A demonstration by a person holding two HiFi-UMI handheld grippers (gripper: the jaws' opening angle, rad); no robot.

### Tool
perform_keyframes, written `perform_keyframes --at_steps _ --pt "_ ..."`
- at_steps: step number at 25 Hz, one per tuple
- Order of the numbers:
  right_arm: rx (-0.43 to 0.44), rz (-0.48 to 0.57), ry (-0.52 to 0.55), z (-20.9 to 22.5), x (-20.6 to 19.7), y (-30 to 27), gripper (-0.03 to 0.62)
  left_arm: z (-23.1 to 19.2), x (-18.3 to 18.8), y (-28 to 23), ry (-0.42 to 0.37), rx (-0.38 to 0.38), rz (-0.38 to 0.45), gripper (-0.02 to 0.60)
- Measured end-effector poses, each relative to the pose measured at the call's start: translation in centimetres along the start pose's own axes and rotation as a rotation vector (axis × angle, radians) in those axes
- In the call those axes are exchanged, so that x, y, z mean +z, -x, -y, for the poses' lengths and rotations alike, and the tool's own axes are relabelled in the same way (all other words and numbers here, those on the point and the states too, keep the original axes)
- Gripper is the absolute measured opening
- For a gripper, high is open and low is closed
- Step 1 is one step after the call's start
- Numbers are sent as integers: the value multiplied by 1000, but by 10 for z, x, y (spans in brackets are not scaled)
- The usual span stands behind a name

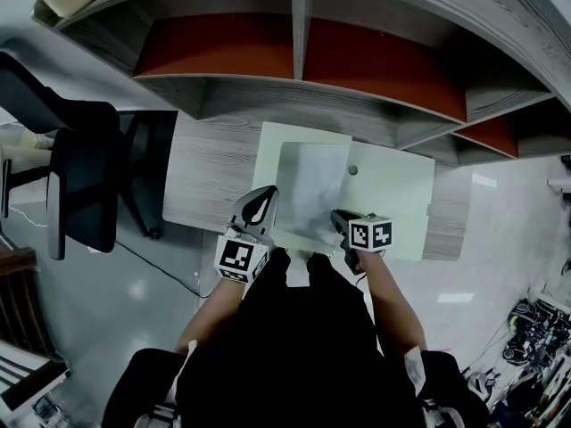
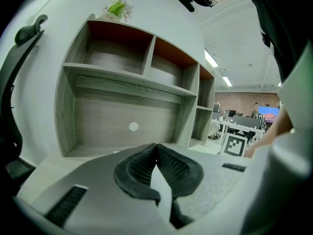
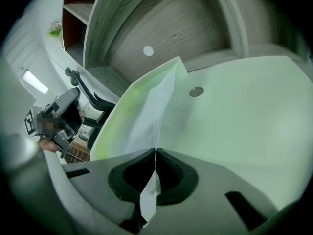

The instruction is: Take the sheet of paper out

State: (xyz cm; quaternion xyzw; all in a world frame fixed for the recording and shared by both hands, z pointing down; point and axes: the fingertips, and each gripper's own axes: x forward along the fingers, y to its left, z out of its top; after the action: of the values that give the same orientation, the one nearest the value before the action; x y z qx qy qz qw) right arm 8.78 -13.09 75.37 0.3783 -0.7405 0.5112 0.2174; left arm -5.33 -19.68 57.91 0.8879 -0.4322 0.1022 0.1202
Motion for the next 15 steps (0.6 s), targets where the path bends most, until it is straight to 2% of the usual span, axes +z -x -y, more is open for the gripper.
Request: perform_keyframes --at_steps 4,11,15 --pt "-30 14 7 8 -1 9 25 2 1 0 -11 -11 0 8" --pt "-141 48 92 32 4 35 25 12 2 -3 -14 -25 -3 8" --pt "-189 62 96 44 3 51 25 20 4 -6 -24 -42 -3 8"
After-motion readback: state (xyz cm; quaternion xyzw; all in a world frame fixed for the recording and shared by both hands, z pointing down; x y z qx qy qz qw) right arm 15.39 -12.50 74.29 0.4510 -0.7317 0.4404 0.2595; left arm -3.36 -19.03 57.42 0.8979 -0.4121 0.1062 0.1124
